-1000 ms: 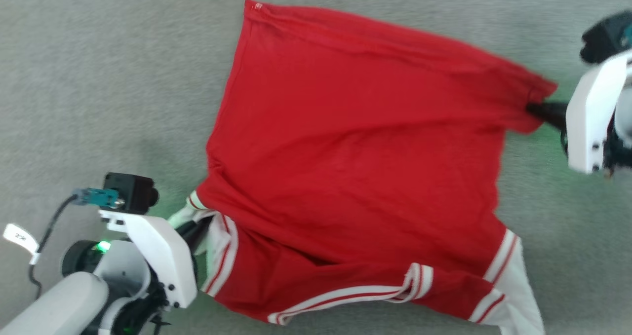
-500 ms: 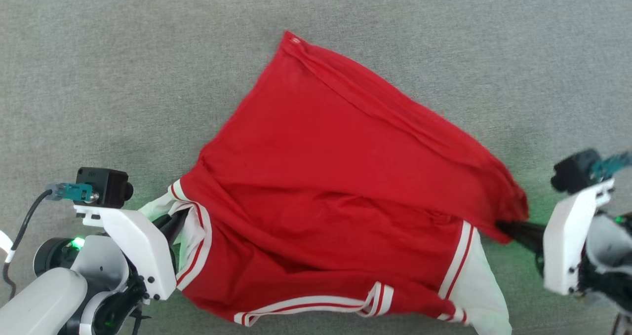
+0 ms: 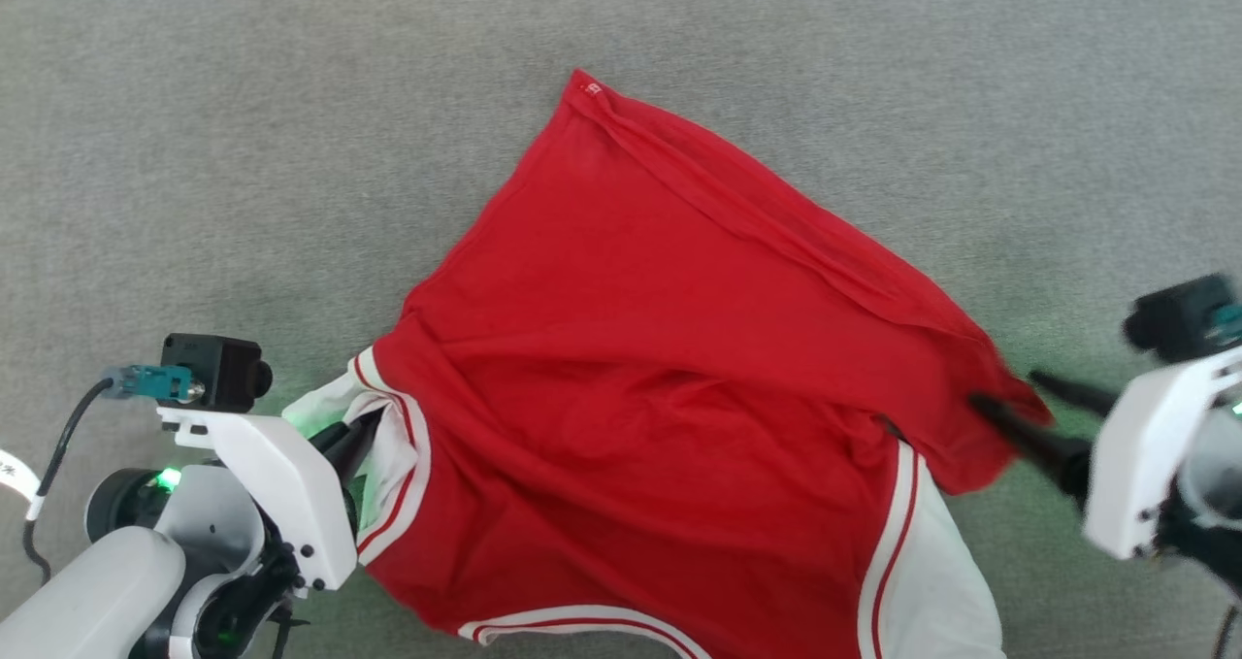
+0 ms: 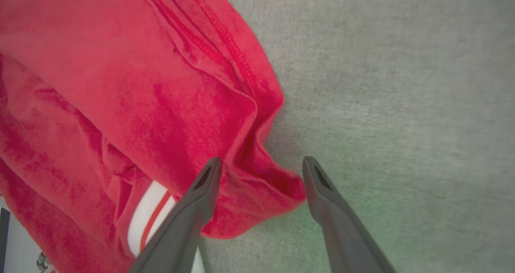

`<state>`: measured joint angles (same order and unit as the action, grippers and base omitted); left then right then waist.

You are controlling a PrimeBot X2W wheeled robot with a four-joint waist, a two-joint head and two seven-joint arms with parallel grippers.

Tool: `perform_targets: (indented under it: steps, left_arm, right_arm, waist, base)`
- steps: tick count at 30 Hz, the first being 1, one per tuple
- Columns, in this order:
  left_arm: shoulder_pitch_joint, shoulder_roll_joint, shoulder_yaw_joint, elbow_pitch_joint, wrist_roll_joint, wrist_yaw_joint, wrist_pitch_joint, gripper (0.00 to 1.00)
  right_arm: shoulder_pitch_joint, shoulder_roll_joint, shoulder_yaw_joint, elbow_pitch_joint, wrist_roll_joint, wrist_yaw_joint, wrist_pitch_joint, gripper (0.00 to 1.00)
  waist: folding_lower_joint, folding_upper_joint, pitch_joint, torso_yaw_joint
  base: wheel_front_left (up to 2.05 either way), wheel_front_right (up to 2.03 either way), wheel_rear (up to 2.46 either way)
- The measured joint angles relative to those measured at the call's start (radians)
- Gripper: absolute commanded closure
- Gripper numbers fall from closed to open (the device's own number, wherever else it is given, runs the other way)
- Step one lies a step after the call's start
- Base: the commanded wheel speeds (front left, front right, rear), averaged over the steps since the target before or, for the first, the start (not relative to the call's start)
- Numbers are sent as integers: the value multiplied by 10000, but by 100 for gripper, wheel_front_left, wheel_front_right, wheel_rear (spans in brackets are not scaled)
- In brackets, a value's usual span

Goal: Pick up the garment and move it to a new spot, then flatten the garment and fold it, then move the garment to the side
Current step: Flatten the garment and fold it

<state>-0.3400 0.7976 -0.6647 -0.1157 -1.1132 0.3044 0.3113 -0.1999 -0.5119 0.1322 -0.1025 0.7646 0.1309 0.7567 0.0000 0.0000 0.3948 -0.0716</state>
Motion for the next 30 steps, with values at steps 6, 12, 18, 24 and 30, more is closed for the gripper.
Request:
perform_targets:
  steps: [6, 12, 18, 24, 30]
  left_arm:
    - [-68, -221, -100, 56, 40, -138, -79, 100]
    - [-472, -585, -313, 232, 150, -389, -50, 100]
    - [-1078, -1162, -694, 631, 447, -748, 56, 100]
    - [-1498, -1687, -989, 1007, 589, -1064, 73, 100]
    - [-1856, -2213, -1235, 1442, 671, -1413, 48, 100]
  right_arm:
    - [-545, -88, -790, -1709, -84, 0, 219, 0]
    - [-2522, 44, -119, -1413, -476, 0, 35, 0]
    - [-4567, -19, 1381, 251, -527, 0, -278, 0]
    - [-5991, -79, 2614, 1835, -265, 0, -445, 0]
    - [-7310, -88, 4015, 3394, 224, 0, -391, 0]
  waist:
    - [0, 0, 85, 361]
    - [0, 0, 250, 910]
    - [0, 0, 428, 1695]
    - [0, 0, 564, 2384]
    - [0, 0, 713, 3085]
  base:
    - [0, 0, 0]
    - [0, 0, 0]
    - [0, 0, 0]
    - [0, 0, 0]
    - [0, 0, 0]
